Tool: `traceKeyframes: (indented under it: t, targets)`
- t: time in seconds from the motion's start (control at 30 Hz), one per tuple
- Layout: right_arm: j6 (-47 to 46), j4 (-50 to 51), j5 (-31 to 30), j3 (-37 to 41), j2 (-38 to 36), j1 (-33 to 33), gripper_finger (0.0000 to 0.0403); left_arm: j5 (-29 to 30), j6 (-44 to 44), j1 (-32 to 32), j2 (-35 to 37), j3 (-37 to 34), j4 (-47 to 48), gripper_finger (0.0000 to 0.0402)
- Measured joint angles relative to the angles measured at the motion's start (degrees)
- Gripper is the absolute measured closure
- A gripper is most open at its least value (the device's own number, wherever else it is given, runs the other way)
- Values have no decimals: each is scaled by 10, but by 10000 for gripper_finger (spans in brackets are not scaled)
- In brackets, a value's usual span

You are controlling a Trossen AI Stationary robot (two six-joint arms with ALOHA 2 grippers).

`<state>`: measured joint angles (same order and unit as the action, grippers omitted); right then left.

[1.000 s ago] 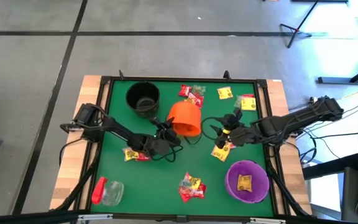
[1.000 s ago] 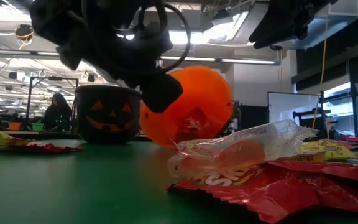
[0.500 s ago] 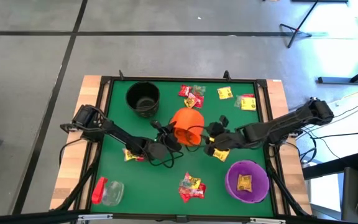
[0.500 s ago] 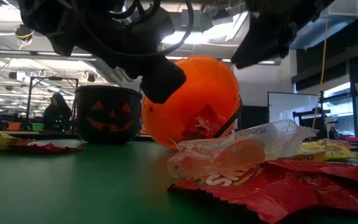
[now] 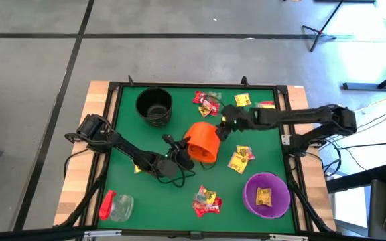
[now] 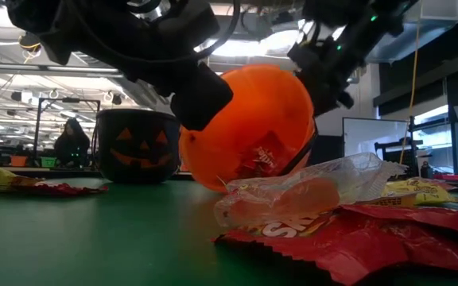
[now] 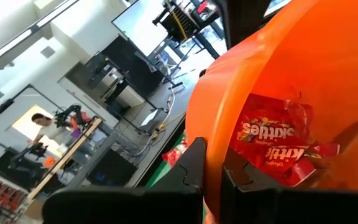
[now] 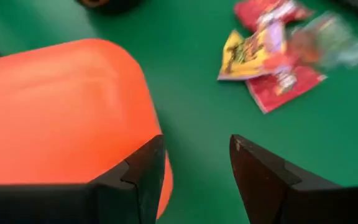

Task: Sort candy
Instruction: Pour the candies from the orange bin on the table

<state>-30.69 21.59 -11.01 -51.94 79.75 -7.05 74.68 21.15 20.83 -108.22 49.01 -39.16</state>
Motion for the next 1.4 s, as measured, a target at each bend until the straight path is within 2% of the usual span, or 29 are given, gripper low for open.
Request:
traceKeyframes:
  t: [0.1,0.17,0.53,0.73,0.83,0.93,1.13,1.4]
  targets:
    - [28,-17,103,0,10,-38,226,-5,0,0,0,0,1,401]
    - [41,-27,149,1,12,-55,226,-5,0,1,0,0,2,401]
    - [46,-68,264,2,9,-71,226,-29,-15,1,1,0,16,401]
    - [26,-147,376,0,7,-66,226,-43,-15,-10,1,0,12,401]
    - [10,-184,411,0,9,-67,226,-40,-12,-19,1,0,-9,401]
    - [5,-189,413,-3,0,-67,226,-26,4,-26,0,1,-24,401]
    - [16,-182,379,-7,-39,-68,226,-24,107,-27,0,2,-154,401]
    - [58,-105,225,-7,-148,-68,226,-35,279,-17,0,2,-359,401]
